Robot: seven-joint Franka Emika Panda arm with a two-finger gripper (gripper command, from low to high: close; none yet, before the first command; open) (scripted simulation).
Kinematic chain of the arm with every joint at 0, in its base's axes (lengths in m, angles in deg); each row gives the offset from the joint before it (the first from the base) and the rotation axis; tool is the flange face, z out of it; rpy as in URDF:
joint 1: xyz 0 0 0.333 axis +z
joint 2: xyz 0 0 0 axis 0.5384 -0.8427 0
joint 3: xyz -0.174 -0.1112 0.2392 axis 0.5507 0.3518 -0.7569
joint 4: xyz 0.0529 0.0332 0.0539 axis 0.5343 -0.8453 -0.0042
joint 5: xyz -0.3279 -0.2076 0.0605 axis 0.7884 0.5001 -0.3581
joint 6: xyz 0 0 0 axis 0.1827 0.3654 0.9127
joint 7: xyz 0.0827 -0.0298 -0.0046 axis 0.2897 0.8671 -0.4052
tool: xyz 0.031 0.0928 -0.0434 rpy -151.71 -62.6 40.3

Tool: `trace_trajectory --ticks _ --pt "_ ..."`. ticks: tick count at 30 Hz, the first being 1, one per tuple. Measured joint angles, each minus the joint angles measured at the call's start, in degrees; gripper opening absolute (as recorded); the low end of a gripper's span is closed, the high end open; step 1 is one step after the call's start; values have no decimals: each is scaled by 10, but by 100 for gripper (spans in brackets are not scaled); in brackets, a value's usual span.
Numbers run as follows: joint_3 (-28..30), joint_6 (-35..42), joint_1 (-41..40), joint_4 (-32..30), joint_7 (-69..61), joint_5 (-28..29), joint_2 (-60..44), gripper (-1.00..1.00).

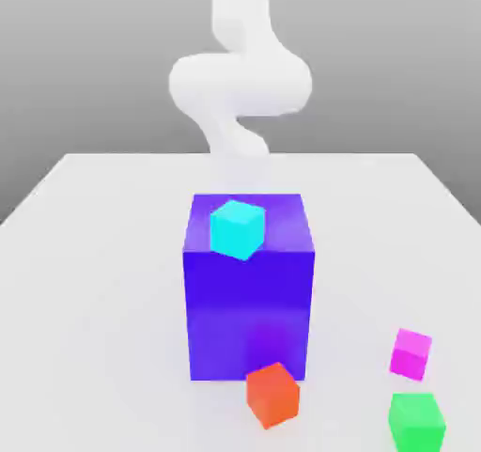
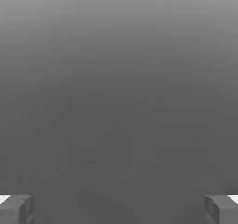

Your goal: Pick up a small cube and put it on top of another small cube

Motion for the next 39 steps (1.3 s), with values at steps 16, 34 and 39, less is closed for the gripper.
trace_trajectory --ticks 16,34,39 --pt "-46 -166 183 -111 -223 -74 -337 0" --pt "-32 -347 281 -146 -205 69 -616 -100" --pt "-37 -322 277 -152 -208 66 -584 -100"
